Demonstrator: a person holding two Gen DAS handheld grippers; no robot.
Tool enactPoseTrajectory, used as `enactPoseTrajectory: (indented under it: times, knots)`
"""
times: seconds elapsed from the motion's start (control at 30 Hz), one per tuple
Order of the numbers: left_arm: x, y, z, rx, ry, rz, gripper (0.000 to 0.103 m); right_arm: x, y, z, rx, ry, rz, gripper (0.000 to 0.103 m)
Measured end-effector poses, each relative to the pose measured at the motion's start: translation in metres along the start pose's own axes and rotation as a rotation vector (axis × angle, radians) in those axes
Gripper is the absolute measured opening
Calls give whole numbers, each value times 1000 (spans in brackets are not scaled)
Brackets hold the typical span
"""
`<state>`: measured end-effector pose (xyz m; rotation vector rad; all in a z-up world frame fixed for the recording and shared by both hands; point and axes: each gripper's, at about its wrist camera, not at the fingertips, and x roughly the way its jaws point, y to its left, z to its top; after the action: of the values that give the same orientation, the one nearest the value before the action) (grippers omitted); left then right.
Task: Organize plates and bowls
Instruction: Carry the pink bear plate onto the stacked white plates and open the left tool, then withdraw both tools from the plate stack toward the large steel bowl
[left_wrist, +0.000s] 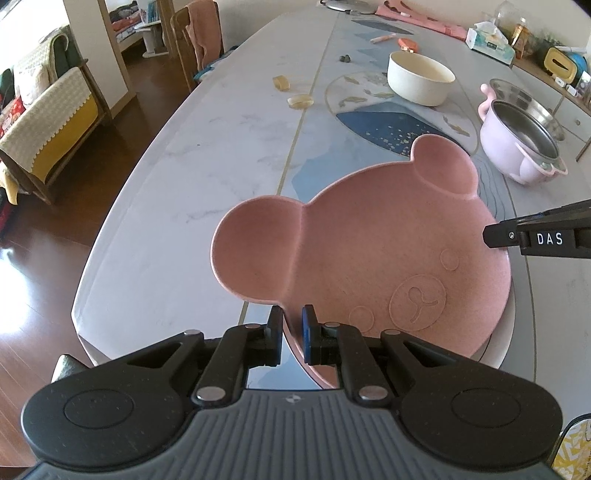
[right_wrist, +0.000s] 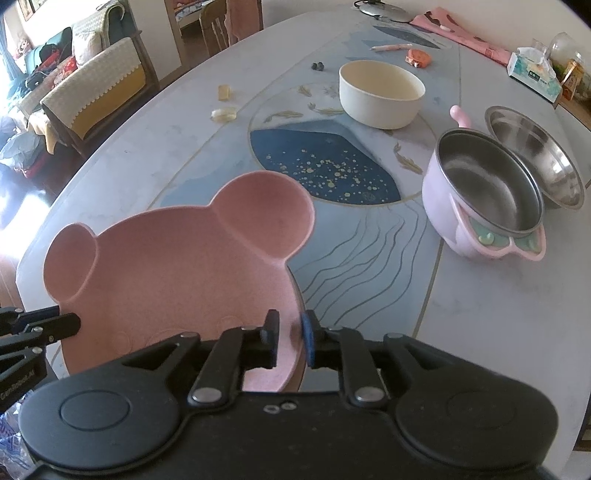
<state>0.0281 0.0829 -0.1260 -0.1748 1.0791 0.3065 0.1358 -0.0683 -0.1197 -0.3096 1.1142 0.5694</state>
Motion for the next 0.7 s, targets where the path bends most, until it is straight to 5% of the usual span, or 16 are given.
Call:
enactPoseTrajectory:
  times: [0.23, 0.5, 0.57, 0.7]
  knots:
    - [1, 6, 0, -23, 10, -31, 12, -6, 0, -1, 7, -4, 7, 26]
    - [-7, 6, -4, -6, -22, -61, 38, -21, 7, -2, -7, -24, 19, 34]
    - [-11, 6, -5, 2, -36, -62, 52, -25, 9, -3, -7, -28, 20, 36]
    - [-25, 5, -5, 32, -81, -68, 54, -36, 11, -5, 0, -44, 32, 45]
